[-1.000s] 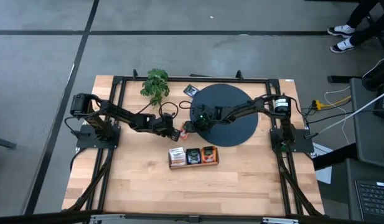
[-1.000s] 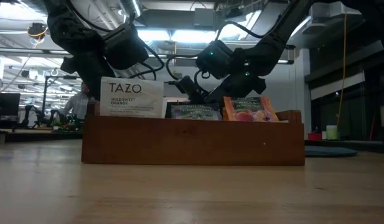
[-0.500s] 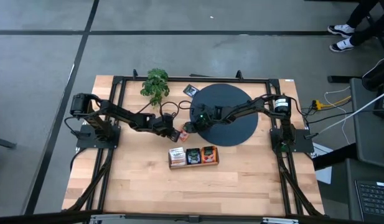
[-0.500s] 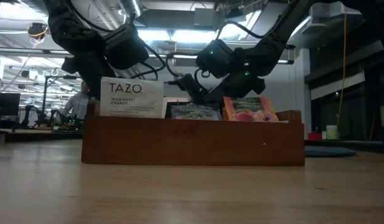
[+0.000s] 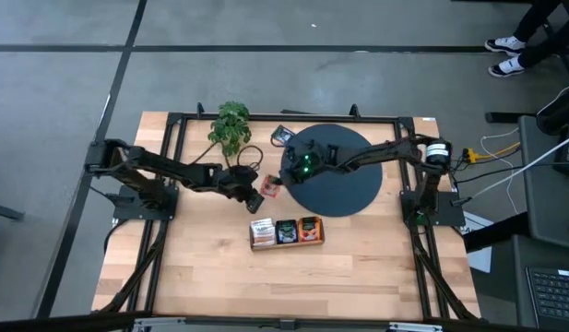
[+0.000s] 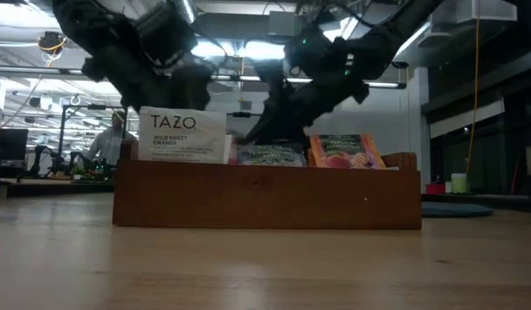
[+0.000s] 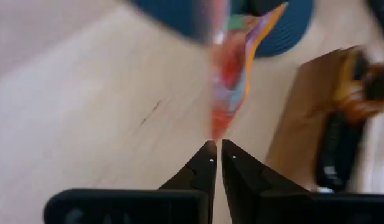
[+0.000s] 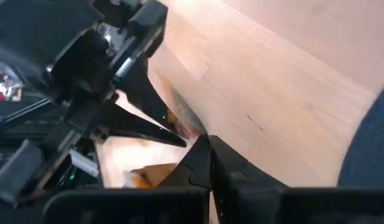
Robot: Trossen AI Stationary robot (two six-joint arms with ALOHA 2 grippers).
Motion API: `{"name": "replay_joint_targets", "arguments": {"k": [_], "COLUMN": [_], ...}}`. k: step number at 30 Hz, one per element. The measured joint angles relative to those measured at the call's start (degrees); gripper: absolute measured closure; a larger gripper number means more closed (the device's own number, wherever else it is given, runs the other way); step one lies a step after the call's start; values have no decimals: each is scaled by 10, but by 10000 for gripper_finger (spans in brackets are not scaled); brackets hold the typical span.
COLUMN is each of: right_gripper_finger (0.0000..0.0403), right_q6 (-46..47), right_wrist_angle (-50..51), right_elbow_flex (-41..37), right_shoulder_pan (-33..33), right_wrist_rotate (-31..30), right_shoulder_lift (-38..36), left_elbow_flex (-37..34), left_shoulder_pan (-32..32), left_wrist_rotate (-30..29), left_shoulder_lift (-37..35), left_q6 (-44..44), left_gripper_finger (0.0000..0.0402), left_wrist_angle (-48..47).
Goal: Pick & Place Tea
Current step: Put the orange tea bag into the right section of the wooden organizer
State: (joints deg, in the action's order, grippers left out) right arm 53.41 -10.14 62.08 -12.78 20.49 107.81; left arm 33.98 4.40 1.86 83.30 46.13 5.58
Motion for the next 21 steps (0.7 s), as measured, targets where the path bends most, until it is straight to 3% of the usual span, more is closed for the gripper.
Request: {"name": "replay_joint_targets", "arguments": {"k": [12,21], "right_gripper_finger": [401,401], "right_q6": [-75,-155], "right_wrist_angle": [173,358], "right_elbow_flex": [0,0], "right_shoulder_pan": [-17,2], "right_wrist_rotate": [64,78], "right_shoulder_lift": [-168,-305], "left_elbow_flex": [0,0], "left_shoulder_pan": [18,26], "left_wrist_rotate": [-5,-6], "left_shoulder_lift": [-143,-181], "left_q6": [-127,-154], "left_gripper_finger": [378,378], "left_wrist_angle": [-90,-132]}}
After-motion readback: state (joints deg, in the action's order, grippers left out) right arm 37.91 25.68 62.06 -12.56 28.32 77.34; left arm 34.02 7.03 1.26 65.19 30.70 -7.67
